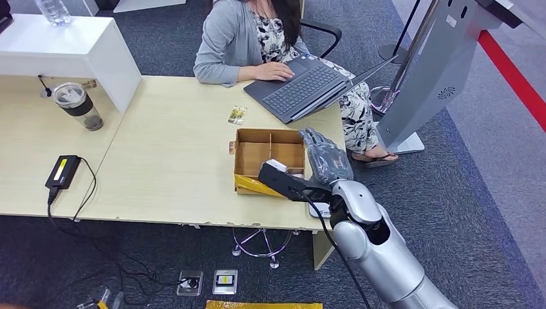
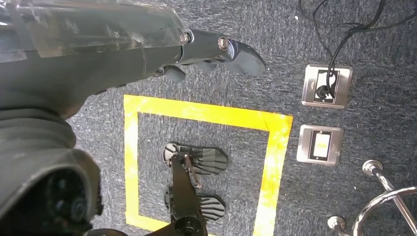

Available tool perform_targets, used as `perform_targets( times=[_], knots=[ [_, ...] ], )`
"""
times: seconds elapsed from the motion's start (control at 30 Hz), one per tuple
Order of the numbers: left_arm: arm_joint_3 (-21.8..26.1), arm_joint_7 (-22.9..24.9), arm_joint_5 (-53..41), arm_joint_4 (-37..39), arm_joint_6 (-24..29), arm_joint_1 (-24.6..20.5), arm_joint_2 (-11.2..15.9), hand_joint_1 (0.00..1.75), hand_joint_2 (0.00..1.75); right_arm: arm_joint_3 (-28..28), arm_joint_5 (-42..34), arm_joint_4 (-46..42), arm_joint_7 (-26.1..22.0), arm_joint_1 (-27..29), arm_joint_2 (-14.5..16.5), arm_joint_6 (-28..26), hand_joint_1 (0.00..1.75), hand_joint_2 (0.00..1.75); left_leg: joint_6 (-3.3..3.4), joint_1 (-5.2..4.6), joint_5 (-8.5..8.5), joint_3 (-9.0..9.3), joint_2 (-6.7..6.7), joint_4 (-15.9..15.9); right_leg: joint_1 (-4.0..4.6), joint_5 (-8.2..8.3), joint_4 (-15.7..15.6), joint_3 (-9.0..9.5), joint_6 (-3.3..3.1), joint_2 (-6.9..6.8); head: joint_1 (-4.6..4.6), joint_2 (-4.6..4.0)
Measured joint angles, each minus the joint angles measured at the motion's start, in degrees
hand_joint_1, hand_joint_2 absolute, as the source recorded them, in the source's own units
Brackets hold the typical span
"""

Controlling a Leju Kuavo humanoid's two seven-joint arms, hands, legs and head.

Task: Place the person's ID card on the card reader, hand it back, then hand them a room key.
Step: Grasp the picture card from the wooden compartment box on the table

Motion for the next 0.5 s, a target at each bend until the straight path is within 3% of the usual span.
perform_targets(
  times=[0.5],
  knots=[
    [0.0, 0.8, -0.3, -0.3, 0.2, -0.8, -0.7, 0.00, 0.00, 4.3, -0.6, 3.6, 0.7, 0.3, 0.0, -2.3, 0.00, 1.75, 0.00, 0.00, 0.00, 0.00, 0.00, 0.0, 0.00, 0.00, 0.0, 0.00, 0.00, -0.01, -0.01, 0.00]
  ],
)
